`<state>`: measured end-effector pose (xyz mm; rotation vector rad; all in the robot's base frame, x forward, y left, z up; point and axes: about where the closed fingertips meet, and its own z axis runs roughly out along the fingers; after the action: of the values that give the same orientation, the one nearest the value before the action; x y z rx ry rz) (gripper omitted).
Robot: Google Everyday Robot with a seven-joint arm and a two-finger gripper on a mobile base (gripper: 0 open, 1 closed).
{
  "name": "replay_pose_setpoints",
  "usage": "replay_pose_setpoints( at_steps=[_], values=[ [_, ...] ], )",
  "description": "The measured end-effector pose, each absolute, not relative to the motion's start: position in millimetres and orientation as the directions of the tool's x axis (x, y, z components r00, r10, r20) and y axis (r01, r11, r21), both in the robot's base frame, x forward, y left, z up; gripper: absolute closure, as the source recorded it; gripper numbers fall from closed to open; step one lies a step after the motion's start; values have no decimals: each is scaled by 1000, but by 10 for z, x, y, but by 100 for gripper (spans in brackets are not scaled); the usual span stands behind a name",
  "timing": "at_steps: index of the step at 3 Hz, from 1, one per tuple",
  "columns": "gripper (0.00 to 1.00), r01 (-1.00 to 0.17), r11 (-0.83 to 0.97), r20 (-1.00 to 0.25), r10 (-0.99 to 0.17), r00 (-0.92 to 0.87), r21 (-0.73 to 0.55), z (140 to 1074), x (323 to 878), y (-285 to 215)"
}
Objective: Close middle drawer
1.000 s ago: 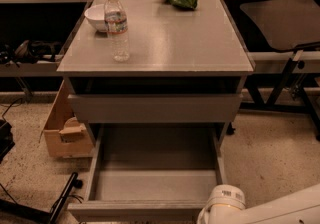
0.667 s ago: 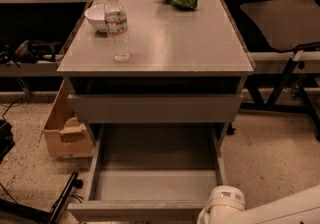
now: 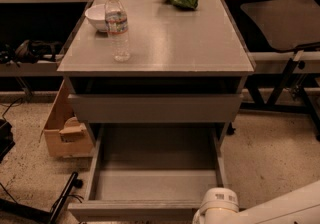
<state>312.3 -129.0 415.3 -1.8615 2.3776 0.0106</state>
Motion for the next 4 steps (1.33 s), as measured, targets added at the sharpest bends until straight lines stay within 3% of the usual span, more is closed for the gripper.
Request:
replay_pose_setpoints(
  at_steps=[2, 4],
  values=[
    [100, -906, 401, -159, -911, -379, -136, 3747, 3492, -1086],
    [100, -871, 433, -188, -899, -397, -234, 3712, 3777, -1110]
  ],
)
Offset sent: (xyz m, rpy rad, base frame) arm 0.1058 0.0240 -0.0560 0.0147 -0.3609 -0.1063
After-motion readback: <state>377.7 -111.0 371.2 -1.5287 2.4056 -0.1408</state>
